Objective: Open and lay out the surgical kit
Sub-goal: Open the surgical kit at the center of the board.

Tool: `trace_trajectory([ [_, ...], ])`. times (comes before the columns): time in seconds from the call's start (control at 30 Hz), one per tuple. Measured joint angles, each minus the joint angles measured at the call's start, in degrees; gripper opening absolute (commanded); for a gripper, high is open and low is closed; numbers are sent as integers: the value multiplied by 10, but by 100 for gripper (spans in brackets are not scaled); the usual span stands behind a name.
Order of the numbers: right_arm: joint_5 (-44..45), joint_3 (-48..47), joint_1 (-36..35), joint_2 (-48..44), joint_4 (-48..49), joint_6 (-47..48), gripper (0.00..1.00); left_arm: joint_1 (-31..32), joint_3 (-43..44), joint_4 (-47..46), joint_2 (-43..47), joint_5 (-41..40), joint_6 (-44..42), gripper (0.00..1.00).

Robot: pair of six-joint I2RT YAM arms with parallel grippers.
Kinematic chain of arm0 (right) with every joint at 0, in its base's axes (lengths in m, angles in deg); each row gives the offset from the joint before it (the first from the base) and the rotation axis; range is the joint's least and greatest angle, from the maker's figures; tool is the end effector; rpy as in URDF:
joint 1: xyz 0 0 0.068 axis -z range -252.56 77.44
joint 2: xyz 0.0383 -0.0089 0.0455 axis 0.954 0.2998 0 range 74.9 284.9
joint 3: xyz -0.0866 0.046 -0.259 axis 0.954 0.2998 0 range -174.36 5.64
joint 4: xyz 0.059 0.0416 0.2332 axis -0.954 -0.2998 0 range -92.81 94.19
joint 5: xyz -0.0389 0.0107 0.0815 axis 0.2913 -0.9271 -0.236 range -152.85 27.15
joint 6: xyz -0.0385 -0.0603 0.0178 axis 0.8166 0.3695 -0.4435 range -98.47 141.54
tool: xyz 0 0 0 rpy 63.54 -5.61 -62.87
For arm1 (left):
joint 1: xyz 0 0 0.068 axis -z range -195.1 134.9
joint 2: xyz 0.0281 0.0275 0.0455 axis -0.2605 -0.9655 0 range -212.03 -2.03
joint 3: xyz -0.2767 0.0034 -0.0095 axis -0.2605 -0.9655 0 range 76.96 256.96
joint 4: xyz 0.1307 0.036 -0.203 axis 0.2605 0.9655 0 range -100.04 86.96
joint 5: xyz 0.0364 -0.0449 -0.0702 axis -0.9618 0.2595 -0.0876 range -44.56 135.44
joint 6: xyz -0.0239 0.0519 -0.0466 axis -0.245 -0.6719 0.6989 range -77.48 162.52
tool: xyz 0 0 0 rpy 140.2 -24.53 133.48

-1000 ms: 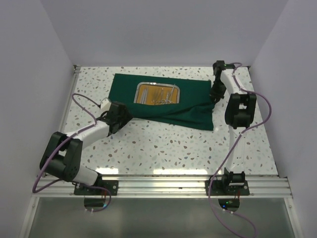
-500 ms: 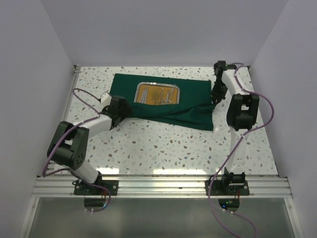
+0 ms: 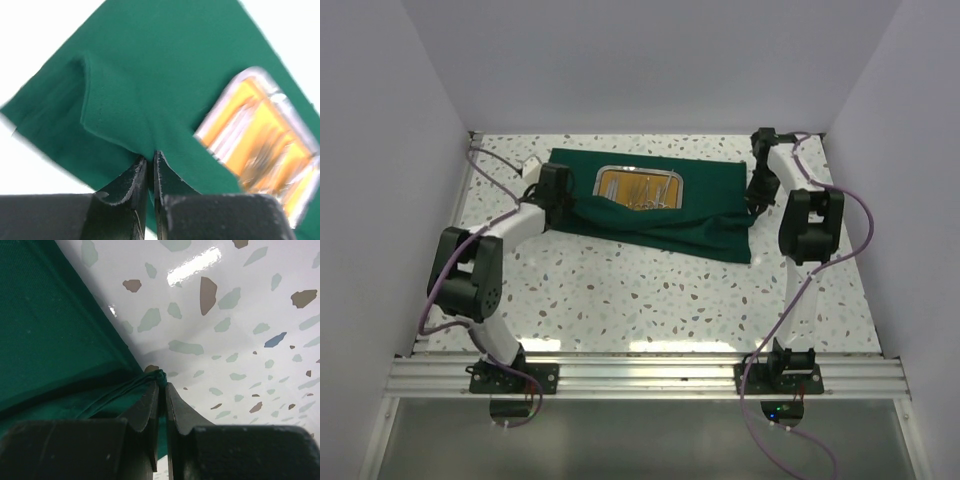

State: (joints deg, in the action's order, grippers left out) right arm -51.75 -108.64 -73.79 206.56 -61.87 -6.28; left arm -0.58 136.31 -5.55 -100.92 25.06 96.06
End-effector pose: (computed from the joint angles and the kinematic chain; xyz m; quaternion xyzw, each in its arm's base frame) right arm 0.4478 -0.0023 0.1700 0.2337 0.9658 -0.0792 0.0793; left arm 0.3625 -0.0717 0.1890 -0.3677 0.8310 -0.0801 0.4097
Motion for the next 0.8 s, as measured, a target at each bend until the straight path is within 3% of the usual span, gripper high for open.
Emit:
trace_trajectory([
  [0.17,0,0,0,-9,1,0,0,-15,181,77,-66,21,-40,25],
  [0.27,-4,-4,0,-9,2,-3,0,-27,330,113,-155,42,-70,80],
  [0.3,-7,-6,0,-9,2,-6,0,-31,379,119,-190,52,-81,88],
  [0.5,-36,-9,1,-7,16,-17,0,-51,662,212,-427,94,-108,93],
  [0.6,-51,-9,1,-6,24,-19,0,-53,608,224,-420,89,-116,93],
  [0.8,-80,-9,1,-2,45,-24,0,-51,371,215,-189,72,-123,93],
])
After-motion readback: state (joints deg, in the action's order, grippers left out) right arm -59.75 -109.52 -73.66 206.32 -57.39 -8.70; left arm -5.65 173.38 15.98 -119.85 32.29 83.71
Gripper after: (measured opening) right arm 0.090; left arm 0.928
